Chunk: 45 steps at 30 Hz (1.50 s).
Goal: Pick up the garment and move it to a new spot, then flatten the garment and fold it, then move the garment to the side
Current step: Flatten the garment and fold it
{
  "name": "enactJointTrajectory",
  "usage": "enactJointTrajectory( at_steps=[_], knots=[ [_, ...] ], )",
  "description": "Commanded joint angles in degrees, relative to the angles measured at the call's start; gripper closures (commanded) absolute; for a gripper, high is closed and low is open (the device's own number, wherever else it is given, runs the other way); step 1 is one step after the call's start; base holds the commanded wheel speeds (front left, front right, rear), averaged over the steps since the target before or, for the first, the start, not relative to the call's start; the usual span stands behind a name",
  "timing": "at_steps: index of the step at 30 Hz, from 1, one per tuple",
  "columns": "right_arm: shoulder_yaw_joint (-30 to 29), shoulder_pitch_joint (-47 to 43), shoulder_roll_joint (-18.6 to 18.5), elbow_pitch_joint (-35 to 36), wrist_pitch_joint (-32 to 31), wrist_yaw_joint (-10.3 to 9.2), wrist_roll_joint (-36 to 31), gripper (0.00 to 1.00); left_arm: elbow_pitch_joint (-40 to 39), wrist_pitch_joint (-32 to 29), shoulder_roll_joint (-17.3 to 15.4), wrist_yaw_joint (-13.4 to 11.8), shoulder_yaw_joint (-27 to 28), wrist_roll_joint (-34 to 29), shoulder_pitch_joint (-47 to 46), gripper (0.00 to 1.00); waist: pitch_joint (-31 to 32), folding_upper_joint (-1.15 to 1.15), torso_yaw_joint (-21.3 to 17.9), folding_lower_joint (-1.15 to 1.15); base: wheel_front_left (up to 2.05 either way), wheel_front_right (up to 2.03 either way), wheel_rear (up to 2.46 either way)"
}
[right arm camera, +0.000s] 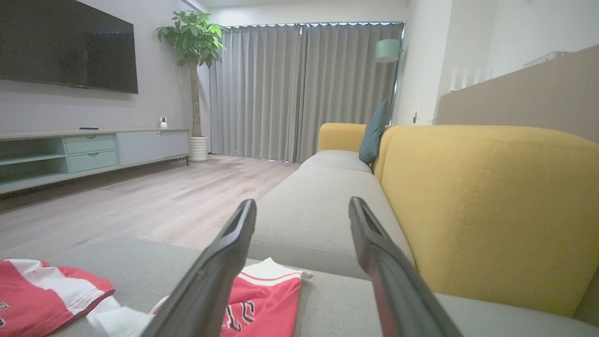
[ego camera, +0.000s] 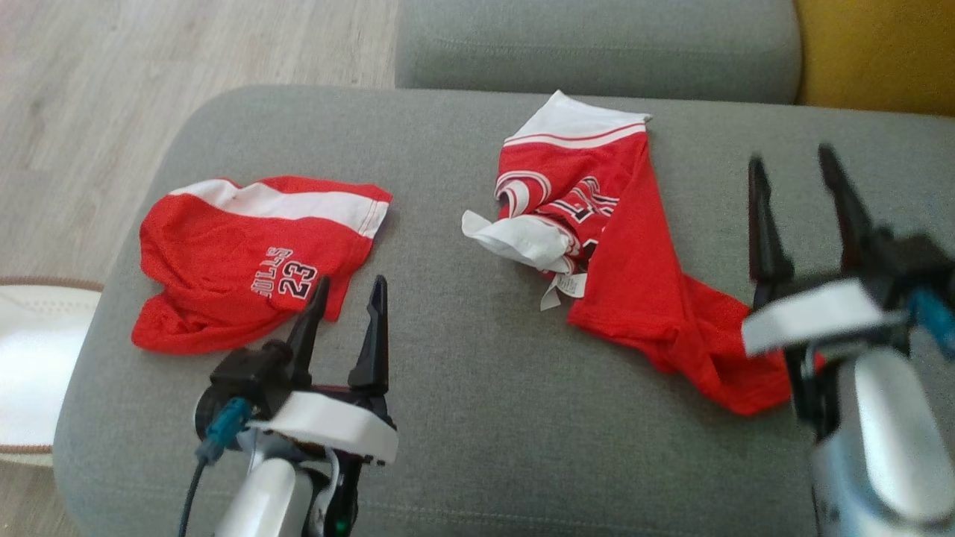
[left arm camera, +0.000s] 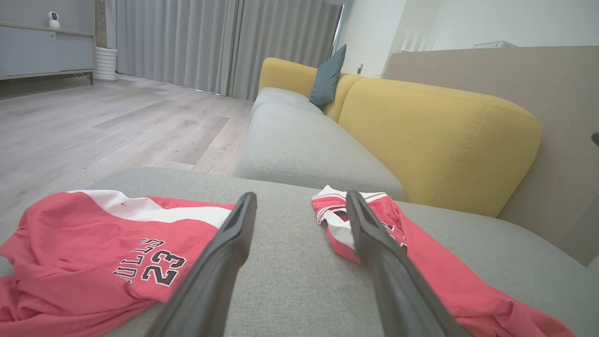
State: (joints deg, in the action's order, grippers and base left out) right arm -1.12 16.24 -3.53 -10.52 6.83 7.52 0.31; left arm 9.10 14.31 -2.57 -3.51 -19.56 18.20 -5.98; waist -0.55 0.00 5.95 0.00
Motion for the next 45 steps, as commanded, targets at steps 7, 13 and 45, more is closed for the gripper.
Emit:
enactJointTrajectory(
  at_steps=[7,13,45],
  knots=[
    [4.5,-12.0,0.6,8.2,2.8,-0.03,6.6,0.00,-2.1,0.7,-0.3,1.1,1.4,-0.7,0.6,0.00,1.7,0.00,-0.9,0.00,0.00,0.00,0.00],
    [6.3,-17.5,0.6,8.0,4.7,-0.03,8.5,0.00,-2.3,0.7,-0.3,1.2,1.4,-1.2,2.3,0.00,1.9,0.00,-1.6,0.00,0.00,0.00,0.00],
    [10.7,-0.4,0.7,-14.4,-7.4,-0.03,-7.8,0.00,-2.5,0.7,-0.3,1.6,-1.9,1.4,-4.0,0.00,-10.2,0.00,10.5,0.00,0.00,0.00,0.00]
  ],
)
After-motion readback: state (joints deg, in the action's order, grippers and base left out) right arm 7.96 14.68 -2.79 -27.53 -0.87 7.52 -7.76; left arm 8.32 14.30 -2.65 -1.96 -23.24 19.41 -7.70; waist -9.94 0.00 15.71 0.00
